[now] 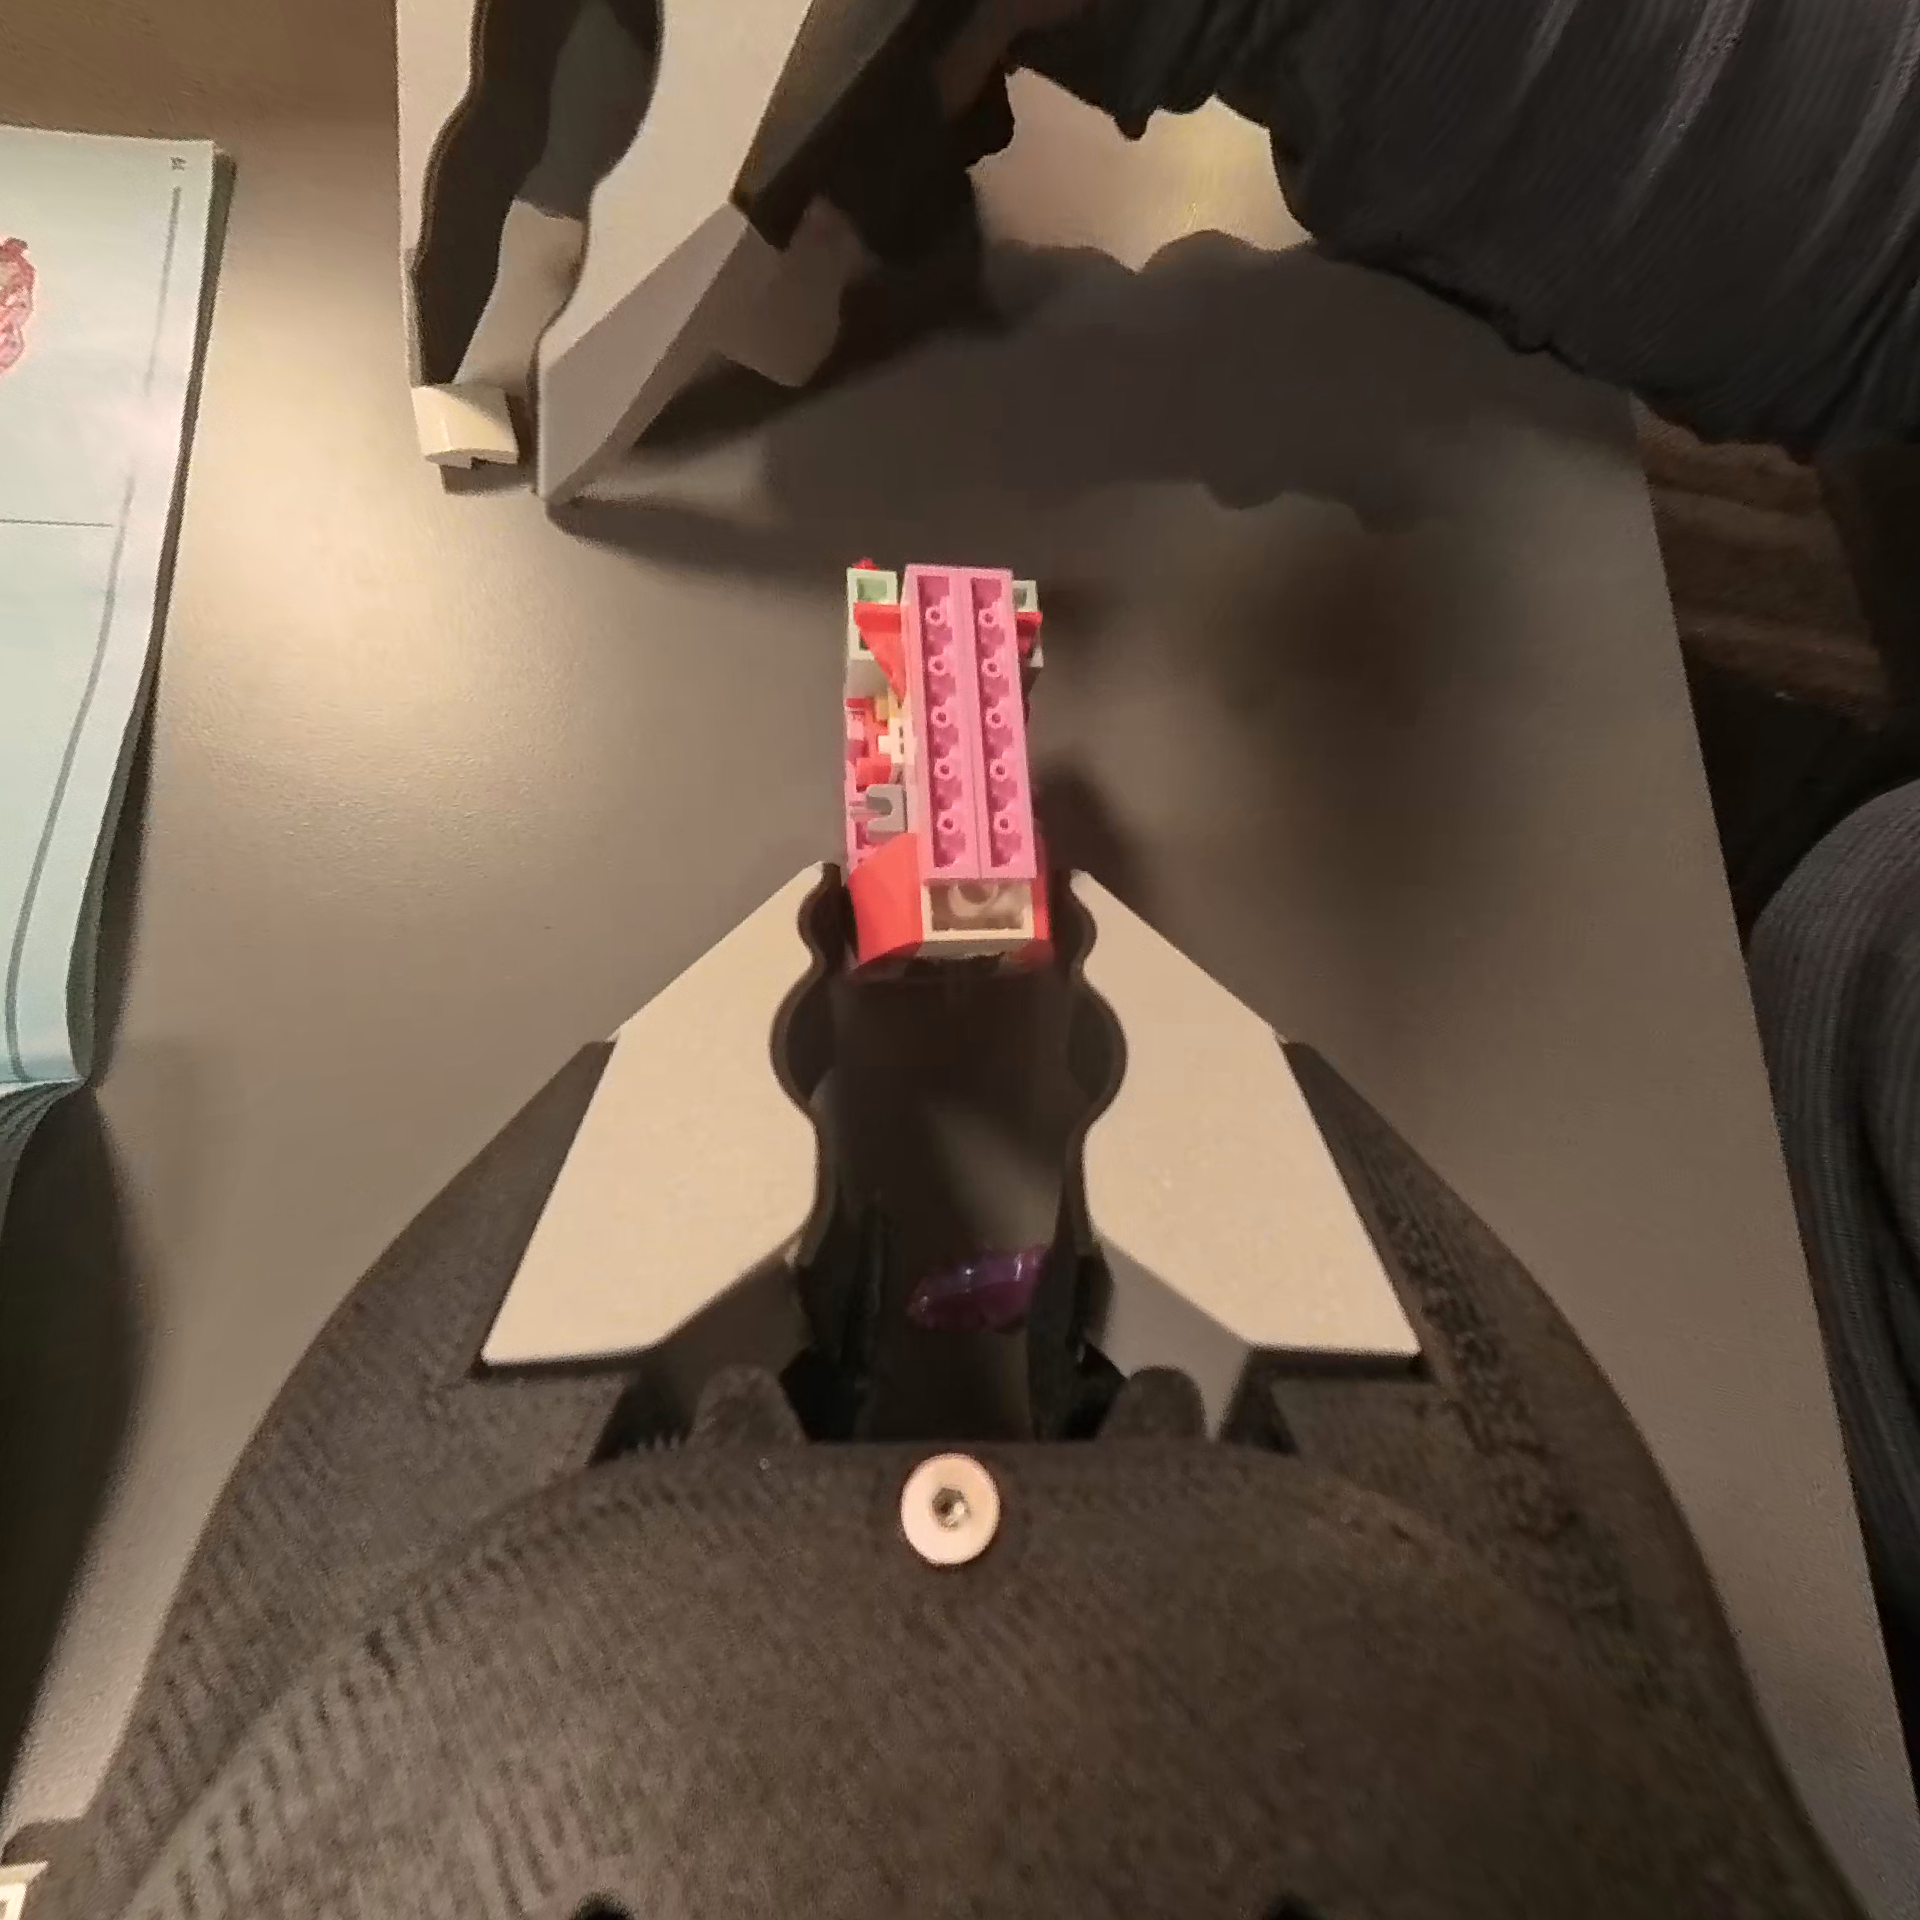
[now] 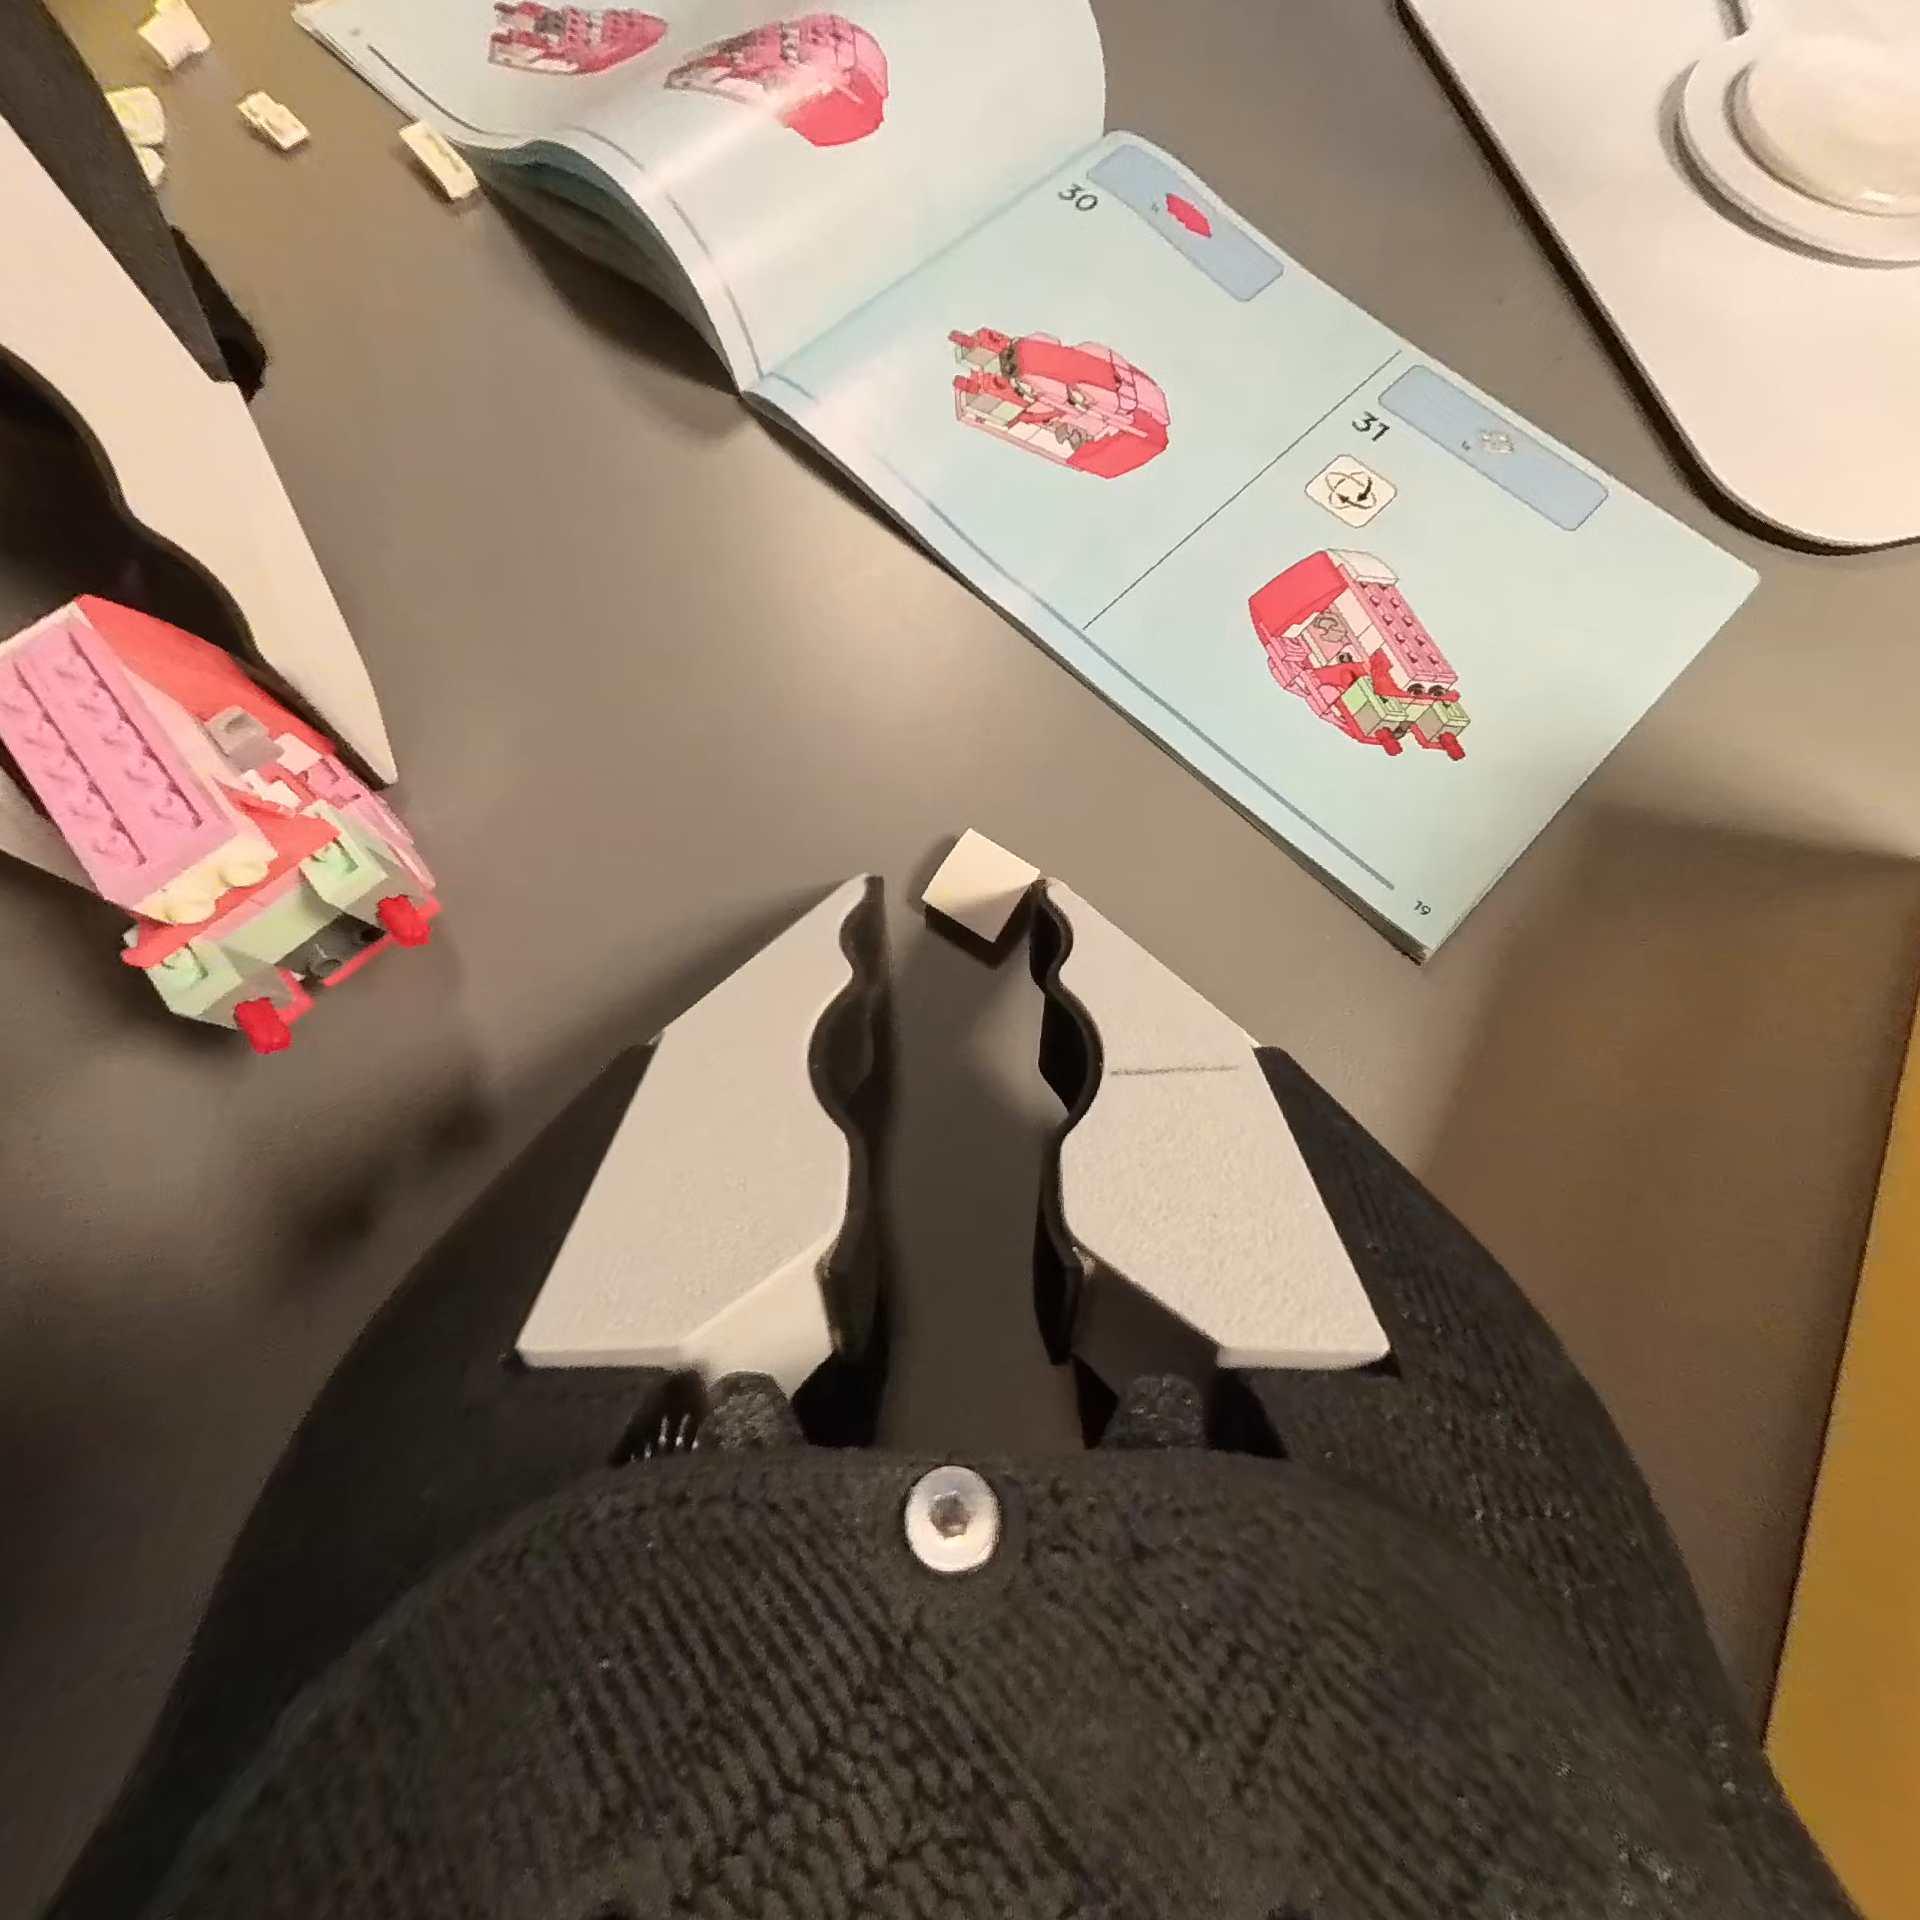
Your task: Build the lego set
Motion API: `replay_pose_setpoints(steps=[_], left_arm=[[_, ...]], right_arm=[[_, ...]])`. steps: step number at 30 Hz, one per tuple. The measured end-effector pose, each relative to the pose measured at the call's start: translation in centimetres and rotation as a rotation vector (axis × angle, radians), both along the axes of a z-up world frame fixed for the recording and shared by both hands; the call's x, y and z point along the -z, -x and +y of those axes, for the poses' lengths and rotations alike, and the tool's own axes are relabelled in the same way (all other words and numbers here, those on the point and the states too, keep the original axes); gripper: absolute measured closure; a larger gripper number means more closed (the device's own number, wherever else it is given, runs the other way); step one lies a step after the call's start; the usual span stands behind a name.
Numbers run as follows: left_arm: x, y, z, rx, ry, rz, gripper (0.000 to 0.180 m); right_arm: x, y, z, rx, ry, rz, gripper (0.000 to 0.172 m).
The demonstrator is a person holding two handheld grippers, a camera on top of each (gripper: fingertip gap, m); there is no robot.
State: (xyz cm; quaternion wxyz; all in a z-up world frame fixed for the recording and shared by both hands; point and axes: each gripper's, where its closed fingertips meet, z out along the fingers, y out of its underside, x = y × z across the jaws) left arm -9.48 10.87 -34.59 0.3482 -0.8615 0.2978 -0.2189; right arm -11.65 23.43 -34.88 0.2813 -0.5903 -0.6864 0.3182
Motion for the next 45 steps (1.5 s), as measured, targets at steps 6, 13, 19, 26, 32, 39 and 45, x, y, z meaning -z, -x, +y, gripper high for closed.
replay_pose_setpoints(steps=[6, 13, 19, 26, 32, 39, 45], left_arm=[[-0.1, -0.1, 0.3, -0.011, 0.001, -0.021, 0.14], [-0.1, -0.2, 0.3, -0.003, -0.015, -0.038, 0.13], [-0.8, -0.7, 0.4, 0.024, -0.049, -0.084, 0.132], [-0.3, -0.7, 0.3, 0.018, -0.016, -0.066, 0.138], [-0.3, -1.1, 0.5, 0.011, -0.021, -0.064, 0.129], [0.0, -1.5, 0.5, 0.052, -0.071, 0.012, 0.138], [-1.3, -2.6, -0.6, 0.152, -0.106, -0.03, 0.139]], right_arm=[[-0.7, -0.1, -0.5, -0.057, -0.079, 0.009, 0.157], [-7.1, -0.9, -9.1, -0.442, 0.031, 0.167, 0.157], [-5.9, -1.5, -12.1, -0.612, -0.022, 0.051, 0.157], [-5.4, -1.4, -12.5, -0.702, -0.073, -0.027, 0.157], [-5.0, -1.5, -12.4, -0.745, -0.115, -0.087, 0.157], [-5.5, -1.8, -13.1, -0.792, -0.107, -0.083, 0.157], [-5.8, -2.9, -14.2, -0.864, -0.094, -0.171, 0.157]])
